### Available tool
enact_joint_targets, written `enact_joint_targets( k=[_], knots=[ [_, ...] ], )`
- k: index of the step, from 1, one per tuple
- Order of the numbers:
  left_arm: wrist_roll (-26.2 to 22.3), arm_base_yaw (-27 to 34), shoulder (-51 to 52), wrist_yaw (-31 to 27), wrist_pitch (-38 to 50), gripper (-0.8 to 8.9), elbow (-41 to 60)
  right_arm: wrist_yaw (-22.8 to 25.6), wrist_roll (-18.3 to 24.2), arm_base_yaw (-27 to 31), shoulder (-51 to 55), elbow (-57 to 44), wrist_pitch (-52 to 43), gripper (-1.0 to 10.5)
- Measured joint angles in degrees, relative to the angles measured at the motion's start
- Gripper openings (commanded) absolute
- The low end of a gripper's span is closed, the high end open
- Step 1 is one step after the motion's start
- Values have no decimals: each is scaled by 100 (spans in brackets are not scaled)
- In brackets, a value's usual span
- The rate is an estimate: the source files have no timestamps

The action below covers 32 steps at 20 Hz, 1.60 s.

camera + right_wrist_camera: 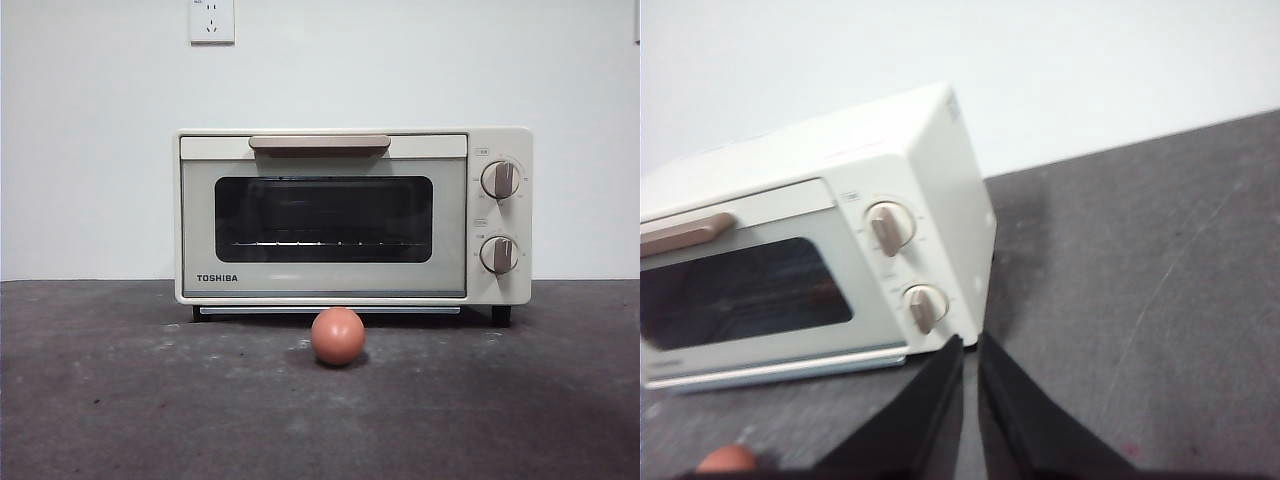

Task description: Eggoven

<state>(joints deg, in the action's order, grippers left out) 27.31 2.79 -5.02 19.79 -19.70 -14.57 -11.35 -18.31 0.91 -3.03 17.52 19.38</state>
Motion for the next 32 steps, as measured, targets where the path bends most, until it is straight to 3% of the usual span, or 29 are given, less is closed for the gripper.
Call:
enact_joint_targets(
  k=[8,17,23,27,32],
  knots=[
    [-632,-2,-1126,907,-1108,7,-1272,-931,240,-7,-1117,1436,1755,5],
    [-1742,-149,-2124,1484,-2758,7,-2505,-2065,1080,-310,-2367,2487,3499,5],
    [-2129,-372,-2247,1493,-3346,7,-2717,-2194,1488,-874,-2667,2691,3891,12],
    [-2190,-382,-2247,1493,-3351,7,-2717,-2199,1456,-986,-2664,2691,3707,360],
    [-2192,-382,-2247,1493,-3340,7,-2717,-2319,1003,-1047,-2920,2691,3438,361]
  ],
)
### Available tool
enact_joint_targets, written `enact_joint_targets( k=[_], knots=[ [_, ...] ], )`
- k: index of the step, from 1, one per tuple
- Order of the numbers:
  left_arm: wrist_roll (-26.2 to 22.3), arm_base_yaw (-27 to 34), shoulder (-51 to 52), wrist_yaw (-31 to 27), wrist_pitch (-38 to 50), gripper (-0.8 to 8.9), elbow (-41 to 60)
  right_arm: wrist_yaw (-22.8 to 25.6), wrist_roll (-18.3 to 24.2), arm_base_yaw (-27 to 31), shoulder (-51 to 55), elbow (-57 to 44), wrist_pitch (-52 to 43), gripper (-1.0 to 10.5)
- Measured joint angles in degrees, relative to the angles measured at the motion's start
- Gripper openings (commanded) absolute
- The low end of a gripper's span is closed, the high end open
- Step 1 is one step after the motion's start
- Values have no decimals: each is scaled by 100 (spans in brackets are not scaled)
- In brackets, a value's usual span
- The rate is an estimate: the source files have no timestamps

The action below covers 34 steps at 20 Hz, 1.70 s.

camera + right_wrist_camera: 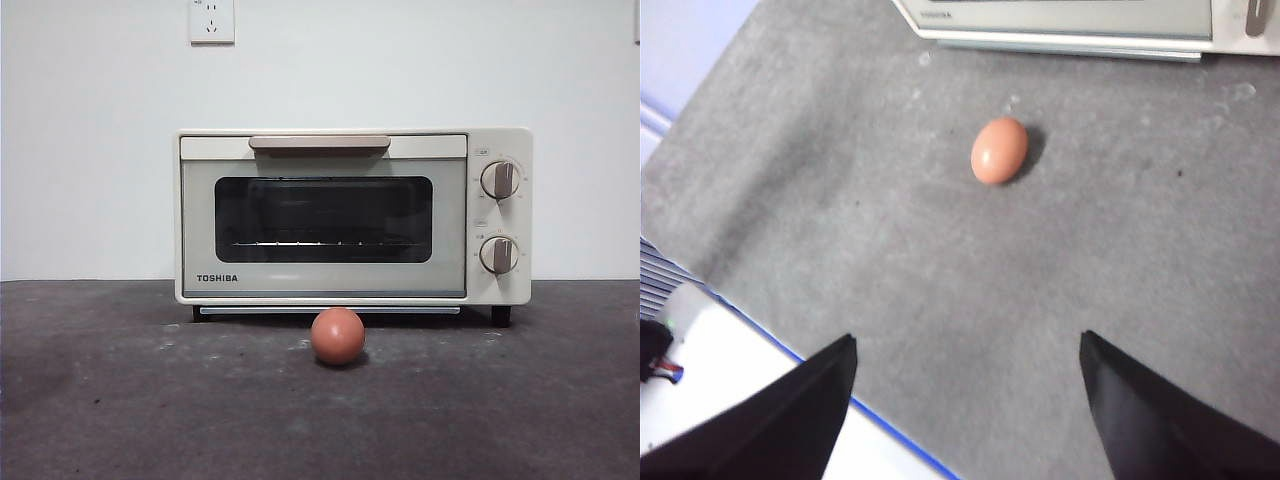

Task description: Eggoven

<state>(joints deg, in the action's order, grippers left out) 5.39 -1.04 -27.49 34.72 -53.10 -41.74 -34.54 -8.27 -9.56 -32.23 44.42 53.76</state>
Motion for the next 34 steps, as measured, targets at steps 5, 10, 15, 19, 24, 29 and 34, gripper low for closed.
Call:
enact_joint_targets(
  k=[5,10,15,19,24,29,34],
  knots=[
    [-2,0,0,0,103,7,0,92,-772,-699,-815,0,-1397,360],
    [-11,0,0,0,105,7,0,1346,-1475,-2096,-2277,219,-2660,360],
    [-11,-142,0,0,103,7,0,2446,-1635,-2924,-3936,1012,-2855,360],
    [-13,-334,0,0,105,7,0,3040,-1668,-3193,-5095,1818,-2822,360],
    [-13,-533,0,0,103,7,0,3351,-1672,-3276,-6065,2068,-2822,360],
    [-13,-664,-26,0,103,7,0,3458,-1759,-3276,-6610,2068,-3051,360],
    [-13,-763,-26,0,103,7,0,3593,-1880,-3274,-6961,2068,-3259,359]
  ],
)
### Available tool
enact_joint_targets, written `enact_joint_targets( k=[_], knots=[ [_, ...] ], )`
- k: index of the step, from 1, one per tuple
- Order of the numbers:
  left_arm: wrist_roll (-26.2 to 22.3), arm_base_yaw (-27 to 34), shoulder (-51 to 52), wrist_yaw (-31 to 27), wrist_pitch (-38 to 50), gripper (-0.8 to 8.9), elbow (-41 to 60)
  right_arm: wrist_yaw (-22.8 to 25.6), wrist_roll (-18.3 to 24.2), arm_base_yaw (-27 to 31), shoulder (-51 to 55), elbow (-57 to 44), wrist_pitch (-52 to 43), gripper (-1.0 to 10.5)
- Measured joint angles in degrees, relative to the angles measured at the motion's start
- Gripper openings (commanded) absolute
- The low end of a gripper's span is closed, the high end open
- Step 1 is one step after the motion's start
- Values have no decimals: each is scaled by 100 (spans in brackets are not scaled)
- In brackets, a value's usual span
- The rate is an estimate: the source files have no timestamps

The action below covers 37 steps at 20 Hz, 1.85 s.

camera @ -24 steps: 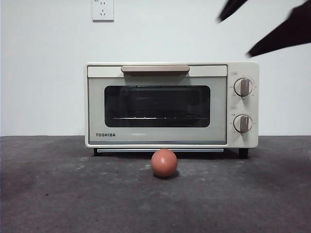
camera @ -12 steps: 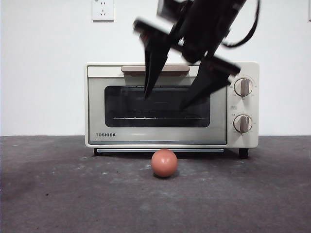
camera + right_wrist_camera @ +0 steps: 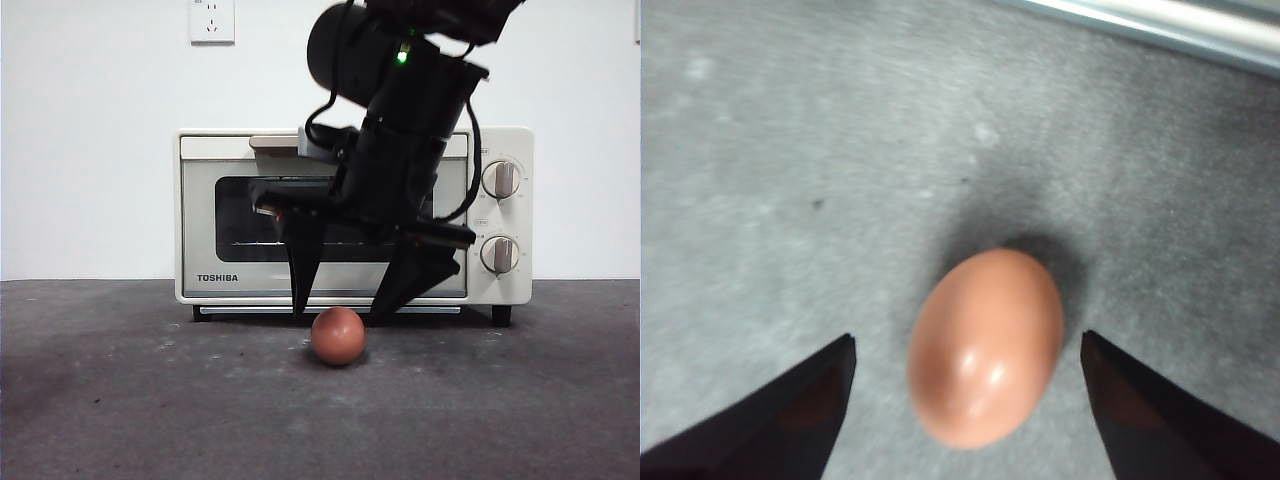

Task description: Eggoven

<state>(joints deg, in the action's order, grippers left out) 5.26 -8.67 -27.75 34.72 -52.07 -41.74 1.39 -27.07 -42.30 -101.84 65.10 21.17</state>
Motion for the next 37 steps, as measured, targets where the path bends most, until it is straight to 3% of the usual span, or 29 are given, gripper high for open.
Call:
enact_joint_targets(
  k=[9,19,24,33,37],
  knots=[
    [0,-138,0,0,0,7,0,31,-92,31,-407,4,-269,344],
    [2,-138,0,0,2,7,0,48,-92,33,-407,7,-321,0],
    [4,-140,-26,0,181,7,0,-184,-59,35,-352,7,-177,2],
    [411,-382,-1163,-44,1952,7,0,-170,649,-83,1532,7,839,2],
    [540,-839,-2065,-710,2798,7,-328,-122,898,-83,2643,7,1250,3]
  ],
)
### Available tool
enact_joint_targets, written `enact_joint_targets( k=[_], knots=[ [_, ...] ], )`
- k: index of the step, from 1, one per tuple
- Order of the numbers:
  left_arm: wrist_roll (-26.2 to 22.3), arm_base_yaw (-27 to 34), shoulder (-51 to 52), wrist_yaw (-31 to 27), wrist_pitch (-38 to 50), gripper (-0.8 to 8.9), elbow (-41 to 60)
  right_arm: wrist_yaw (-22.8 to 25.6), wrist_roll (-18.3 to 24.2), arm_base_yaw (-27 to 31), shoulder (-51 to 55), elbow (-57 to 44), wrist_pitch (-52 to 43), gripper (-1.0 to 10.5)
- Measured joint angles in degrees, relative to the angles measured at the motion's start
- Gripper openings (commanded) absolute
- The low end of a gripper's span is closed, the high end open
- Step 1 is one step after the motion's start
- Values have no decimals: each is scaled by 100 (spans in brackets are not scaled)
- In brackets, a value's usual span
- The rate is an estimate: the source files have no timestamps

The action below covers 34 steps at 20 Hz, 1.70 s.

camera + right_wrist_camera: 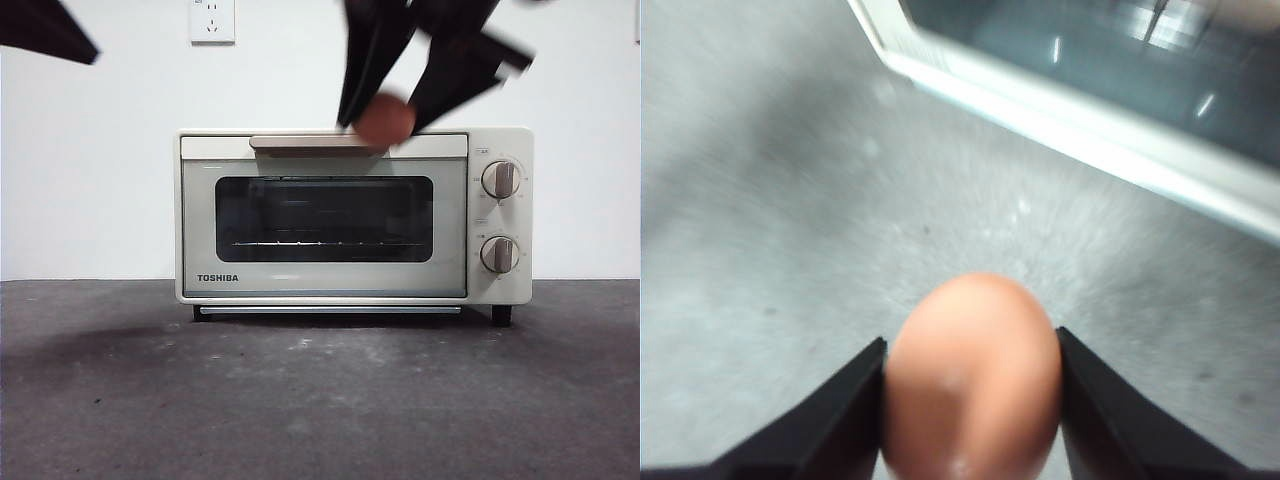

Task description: Eggoven

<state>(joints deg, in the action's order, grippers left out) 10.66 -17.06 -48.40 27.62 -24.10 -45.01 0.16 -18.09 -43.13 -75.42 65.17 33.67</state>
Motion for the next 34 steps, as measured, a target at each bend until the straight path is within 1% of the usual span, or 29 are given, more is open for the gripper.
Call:
enact_joint_targets(
  k=[1,4,6,8,14,17,23,31,34],
  knots=[
    [0,-105,-227,-96,219,7,-166,15,31,0,234,0,116,3],
    [2,-343,-1056,-343,898,7,-769,256,142,0,955,0,505,2],
    [2,-444,-1657,-358,1187,7,-1143,350,179,0,1379,0,702,3],
    [-17,-527,-2232,-380,1281,7,-1519,459,184,0,1742,0,868,2],
    [-111,-684,-3195,-573,1285,7,-2282,776,203,0,2345,0,1241,3],
    [-157,-769,-3560,-649,1298,7,-2531,892,216,0,2579,0,1403,3],
    [-354,-968,-4072,-990,1294,7,-2774,905,219,0,2909,0,1589,2],
    [-448,-1069,-4417,-1279,1690,7,-2809,905,221,0,3248,0,1781,3],
    [-479,-1080,-4468,-1292,1764,7,-2811,905,219,0,3346,0,1908,2]
  ],
)
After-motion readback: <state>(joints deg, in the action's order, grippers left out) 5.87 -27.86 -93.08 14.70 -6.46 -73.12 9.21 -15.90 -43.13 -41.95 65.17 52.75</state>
